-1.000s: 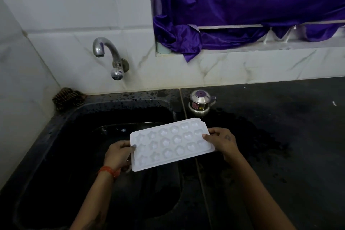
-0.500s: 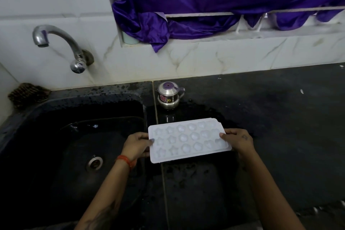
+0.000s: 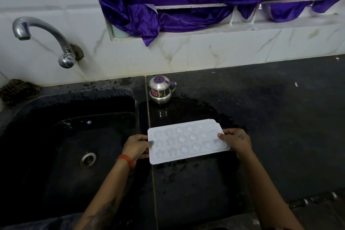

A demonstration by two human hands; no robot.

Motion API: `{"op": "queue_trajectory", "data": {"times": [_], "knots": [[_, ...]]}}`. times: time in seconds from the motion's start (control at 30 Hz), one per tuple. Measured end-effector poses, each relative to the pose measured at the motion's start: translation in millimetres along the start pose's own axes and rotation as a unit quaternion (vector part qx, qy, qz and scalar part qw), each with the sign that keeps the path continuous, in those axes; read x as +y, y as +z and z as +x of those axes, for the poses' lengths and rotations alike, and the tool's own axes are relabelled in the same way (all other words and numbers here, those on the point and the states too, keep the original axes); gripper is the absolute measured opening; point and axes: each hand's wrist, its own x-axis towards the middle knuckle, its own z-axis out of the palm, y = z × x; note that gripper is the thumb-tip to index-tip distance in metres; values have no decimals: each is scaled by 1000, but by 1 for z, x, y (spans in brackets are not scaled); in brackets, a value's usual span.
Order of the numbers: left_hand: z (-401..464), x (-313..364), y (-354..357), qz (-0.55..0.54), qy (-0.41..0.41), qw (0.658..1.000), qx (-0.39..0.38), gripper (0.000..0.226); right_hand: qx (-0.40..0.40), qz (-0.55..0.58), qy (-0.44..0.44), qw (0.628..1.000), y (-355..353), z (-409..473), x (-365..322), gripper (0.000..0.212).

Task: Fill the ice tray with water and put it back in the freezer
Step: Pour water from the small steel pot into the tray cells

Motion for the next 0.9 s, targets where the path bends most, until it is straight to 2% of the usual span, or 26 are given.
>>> {"op": "queue_trajectory", "data": {"times": [0.13, 0.3, 0.43, 0.63, 0.9], "knots": [[3, 2, -1, -17, 19, 999, 24, 33, -5, -32, -16, 999, -2, -1, -6, 25], [11, 16, -4, 23, 87, 993, 77, 54, 24, -71, -37, 996, -4, 4, -27, 49], [25, 39, -6, 45, 120, 987, 98, 60, 20, -67, -72, 995, 4, 16, -53, 56], [57, 72, -1, 46, 155, 981, 111, 68, -22, -84, -137, 987, 38, 45, -108, 57], [101, 95, 16, 48, 204, 974, 81, 73, -103, -38, -182, 977, 99, 86, -165, 57]]}}
